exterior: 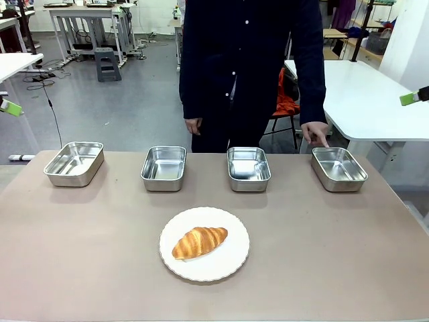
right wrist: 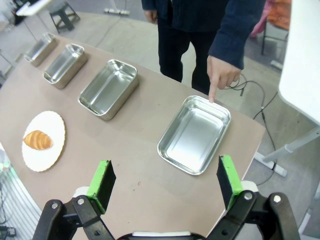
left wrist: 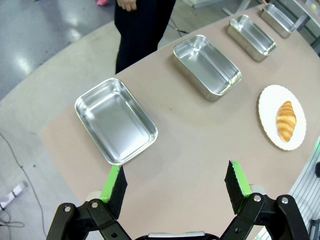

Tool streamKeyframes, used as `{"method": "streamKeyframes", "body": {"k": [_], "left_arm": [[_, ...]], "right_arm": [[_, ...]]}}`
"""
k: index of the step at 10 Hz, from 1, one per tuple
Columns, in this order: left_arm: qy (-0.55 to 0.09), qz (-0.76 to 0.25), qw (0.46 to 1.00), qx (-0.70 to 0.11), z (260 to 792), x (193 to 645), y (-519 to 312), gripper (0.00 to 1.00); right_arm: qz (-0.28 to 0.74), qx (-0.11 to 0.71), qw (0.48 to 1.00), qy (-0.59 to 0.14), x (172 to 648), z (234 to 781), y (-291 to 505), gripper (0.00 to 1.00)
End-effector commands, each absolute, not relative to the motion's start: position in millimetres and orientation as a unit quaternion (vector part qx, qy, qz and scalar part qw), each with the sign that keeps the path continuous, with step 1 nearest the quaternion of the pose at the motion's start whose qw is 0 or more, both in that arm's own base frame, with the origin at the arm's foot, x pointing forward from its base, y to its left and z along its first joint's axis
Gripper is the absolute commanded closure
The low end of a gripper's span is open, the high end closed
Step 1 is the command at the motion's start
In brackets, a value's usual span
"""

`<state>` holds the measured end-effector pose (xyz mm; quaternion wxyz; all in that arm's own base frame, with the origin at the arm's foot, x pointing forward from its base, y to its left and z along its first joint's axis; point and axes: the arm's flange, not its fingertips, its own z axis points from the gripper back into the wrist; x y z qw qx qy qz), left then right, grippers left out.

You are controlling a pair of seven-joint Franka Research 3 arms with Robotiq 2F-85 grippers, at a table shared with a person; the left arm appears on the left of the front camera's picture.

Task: Place the bread in the container.
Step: Place the Butter Roll into the Airtight Container indicated by the human.

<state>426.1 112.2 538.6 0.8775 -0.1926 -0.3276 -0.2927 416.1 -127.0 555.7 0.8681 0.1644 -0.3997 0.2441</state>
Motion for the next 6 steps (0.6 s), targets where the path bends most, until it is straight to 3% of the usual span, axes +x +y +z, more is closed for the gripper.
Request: {"method": "streamKeyframes", "body": {"k": [1, 4, 6], "left_arm": [[-0.332, -0.290, 0.877, -0.193, 540, 426, 112, 0.00], [-0.332, -0.290, 0.877, -0.193, 540, 426, 112, 0.00], [-0.332, -0.290, 0.877, -0.193, 540, 426, 112, 0.00]], "right_arm": [[0.288, 0.131, 0.860, -0.401, 418, 585, -95, 0.00], [0.374, 0.108, 0.850, -0.356, 420, 611, 1, 0.00], [0.505, 0.108, 0.804, -0.294, 387, 605, 80, 0.00]]}}
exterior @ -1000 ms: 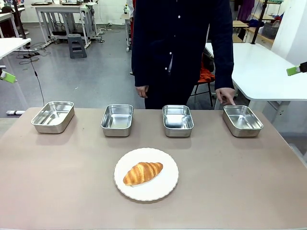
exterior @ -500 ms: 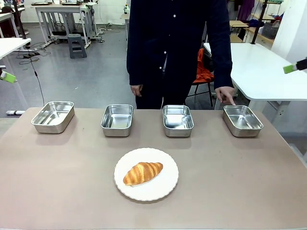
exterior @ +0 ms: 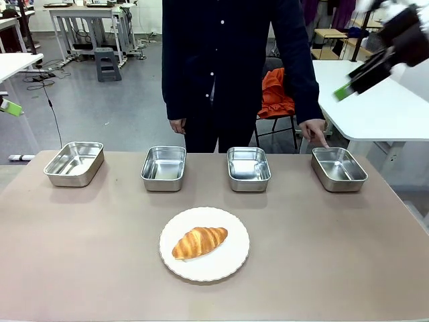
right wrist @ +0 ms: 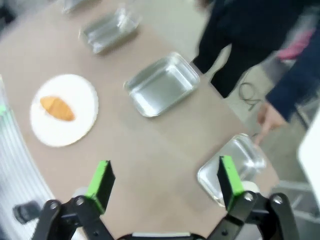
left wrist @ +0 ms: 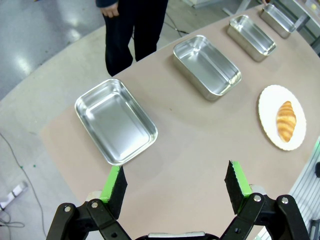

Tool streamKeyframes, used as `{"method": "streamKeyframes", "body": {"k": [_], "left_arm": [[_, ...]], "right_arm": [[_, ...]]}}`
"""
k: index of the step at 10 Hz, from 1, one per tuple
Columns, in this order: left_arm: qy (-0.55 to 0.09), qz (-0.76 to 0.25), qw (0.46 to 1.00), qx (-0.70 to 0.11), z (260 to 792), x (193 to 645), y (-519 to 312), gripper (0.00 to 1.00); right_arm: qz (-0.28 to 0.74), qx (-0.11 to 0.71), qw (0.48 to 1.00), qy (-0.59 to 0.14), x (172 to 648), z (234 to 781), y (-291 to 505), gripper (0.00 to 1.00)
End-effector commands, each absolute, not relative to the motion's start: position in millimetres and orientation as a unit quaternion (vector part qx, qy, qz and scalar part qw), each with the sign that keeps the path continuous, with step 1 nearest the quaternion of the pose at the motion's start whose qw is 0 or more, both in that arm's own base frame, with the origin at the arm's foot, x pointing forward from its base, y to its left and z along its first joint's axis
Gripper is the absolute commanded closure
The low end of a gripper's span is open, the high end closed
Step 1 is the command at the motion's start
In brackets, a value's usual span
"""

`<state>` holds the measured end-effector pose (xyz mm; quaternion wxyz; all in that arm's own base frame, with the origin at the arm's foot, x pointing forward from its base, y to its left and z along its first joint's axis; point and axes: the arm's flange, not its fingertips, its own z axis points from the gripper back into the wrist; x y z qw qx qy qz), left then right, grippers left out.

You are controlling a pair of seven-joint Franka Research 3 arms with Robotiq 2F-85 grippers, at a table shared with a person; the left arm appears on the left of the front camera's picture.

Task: Place the bread in the container.
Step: Place the Butter Roll into the Airtight Container indicated by the human.

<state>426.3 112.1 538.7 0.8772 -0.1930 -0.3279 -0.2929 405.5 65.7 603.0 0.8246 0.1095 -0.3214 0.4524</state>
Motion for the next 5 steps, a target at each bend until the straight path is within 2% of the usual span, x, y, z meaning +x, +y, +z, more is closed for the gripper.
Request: {"method": "streamKeyframes", "body": {"k": [1, 3, 5], "left_arm": [[-0.332, -0.290, 0.877, -0.193, 540, 426, 112, 0.00], [-0.332, -0.290, 0.877, -0.193, 540, 426, 112, 0.00], [-0.332, -0.290, 0.877, -0.193, 540, 426, 112, 0.00]], "right_arm": [[0.573, 0.117, 0.769, -0.258, 364, 593, 111, 0.00], [0.666, 0.136, 0.711, -0.181, 323, 539, 168, 0.00], [0.718, 0.165, 0.663, -0.131, 299, 492, 191, 0.00]]}}
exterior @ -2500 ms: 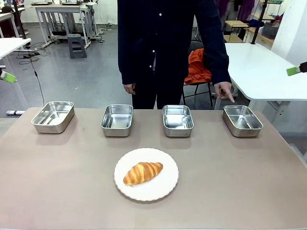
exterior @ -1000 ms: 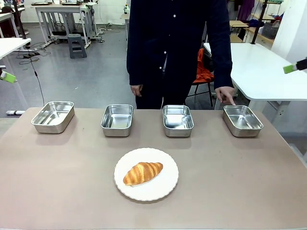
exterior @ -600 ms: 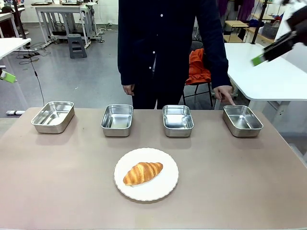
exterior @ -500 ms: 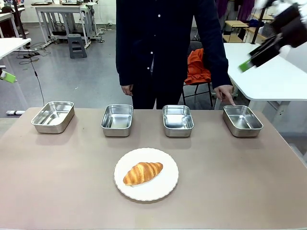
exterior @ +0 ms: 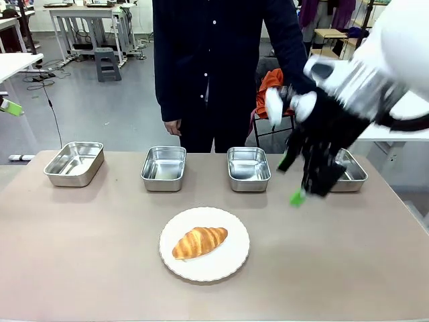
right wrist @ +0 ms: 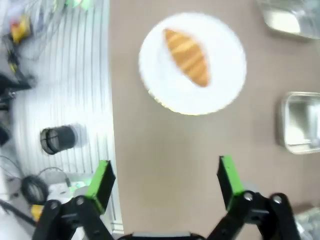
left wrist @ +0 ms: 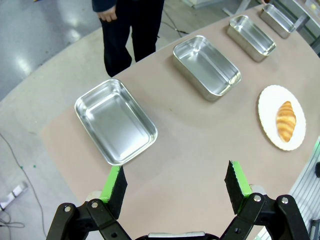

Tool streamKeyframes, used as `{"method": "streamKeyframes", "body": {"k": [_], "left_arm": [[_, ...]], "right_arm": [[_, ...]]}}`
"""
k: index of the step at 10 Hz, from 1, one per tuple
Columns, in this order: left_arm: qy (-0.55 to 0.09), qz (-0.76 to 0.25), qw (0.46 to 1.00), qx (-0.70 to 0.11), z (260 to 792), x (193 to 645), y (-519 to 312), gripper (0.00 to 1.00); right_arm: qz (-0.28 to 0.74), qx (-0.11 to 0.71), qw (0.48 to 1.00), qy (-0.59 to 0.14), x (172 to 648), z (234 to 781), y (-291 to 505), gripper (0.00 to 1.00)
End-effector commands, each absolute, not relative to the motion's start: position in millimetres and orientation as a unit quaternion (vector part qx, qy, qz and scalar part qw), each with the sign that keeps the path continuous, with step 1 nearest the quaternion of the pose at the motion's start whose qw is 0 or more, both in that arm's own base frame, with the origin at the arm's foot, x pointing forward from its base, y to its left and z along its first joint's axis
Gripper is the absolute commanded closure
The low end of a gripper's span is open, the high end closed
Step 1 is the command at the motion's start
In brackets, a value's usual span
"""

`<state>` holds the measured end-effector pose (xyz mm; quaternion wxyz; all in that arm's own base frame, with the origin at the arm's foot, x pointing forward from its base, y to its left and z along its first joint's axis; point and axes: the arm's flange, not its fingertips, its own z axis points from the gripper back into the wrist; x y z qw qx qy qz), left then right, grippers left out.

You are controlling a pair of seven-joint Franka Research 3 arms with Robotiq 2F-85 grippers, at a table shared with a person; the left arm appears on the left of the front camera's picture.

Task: Place the bread in the container.
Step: Place the Butter Roll into the Airtight Container indicated by the human.

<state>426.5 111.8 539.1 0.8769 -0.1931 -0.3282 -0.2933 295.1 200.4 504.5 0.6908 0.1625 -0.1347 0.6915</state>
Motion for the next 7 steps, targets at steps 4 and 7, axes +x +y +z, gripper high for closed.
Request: {"method": "streamKeyframes", "body": {"k": [4, 7], "left_arm": [[-0.332, -0.290, 0.877, -0.193, 540, 426, 112, 0.00], [-0.332, -0.290, 0.877, -0.193, 540, 426, 112, 0.00]], "right_arm": [[0.704, 0.162, 0.680, -0.124, 289, 483, 202, 0.00], [0.700, 0.159, 0.685, -0.126, 289, 477, 196, 0.00]]}}
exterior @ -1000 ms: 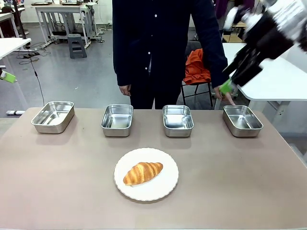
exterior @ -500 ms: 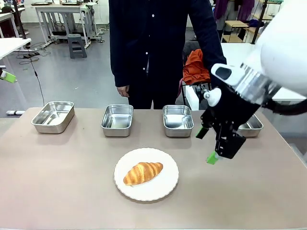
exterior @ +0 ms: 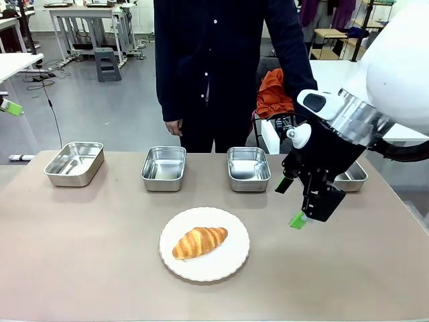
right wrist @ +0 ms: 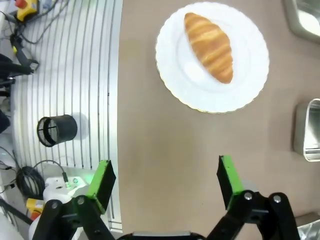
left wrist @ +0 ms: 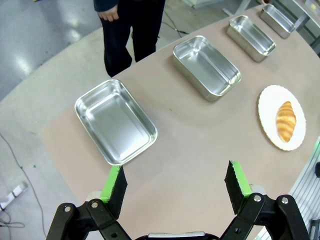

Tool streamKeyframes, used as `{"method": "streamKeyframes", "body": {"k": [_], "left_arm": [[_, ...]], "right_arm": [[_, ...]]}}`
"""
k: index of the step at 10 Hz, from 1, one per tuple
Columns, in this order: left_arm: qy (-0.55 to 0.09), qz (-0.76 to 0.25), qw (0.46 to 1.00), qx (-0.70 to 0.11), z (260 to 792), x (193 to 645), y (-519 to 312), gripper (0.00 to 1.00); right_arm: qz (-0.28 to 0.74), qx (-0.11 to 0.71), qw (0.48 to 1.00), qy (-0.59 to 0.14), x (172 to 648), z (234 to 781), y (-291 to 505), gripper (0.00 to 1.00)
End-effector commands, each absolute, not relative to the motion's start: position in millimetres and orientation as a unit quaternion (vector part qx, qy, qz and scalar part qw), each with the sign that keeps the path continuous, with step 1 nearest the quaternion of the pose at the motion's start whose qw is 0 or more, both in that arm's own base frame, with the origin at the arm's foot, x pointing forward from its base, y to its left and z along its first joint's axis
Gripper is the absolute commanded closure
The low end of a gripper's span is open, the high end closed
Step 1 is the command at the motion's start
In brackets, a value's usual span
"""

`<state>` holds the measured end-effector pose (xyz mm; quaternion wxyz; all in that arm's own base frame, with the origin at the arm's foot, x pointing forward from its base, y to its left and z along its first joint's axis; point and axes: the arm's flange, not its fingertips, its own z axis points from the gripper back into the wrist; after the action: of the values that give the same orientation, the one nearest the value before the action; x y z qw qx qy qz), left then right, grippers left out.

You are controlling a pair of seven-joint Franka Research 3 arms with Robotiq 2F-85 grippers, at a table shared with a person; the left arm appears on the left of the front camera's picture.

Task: Place the bread in the container.
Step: Place the Butter Roll into the Airtight Container indicated by the human.

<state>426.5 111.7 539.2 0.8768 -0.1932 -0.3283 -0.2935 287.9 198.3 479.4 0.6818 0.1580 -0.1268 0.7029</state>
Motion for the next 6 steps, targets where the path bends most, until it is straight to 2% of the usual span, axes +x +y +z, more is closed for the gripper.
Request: {"method": "streamKeyframes", "body": {"k": [1, 3, 6], "left_arm": [[-0.332, -0.290, 0.877, -0.193, 540, 426, 112, 0.00], [-0.332, -0.290, 0.877, -0.193, 540, 426, 112, 0.00], [-0.332, -0.290, 0.877, -0.193, 540, 426, 112, 0.00]], "right_arm": [[0.725, 0.150, 0.659, -0.132, 307, 472, 227, 0.00], [0.758, 0.129, 0.626, -0.133, 331, 454, 289, 0.00], [0.789, 0.124, 0.590, -0.119, 325, 422, 350, 0.00]]}}
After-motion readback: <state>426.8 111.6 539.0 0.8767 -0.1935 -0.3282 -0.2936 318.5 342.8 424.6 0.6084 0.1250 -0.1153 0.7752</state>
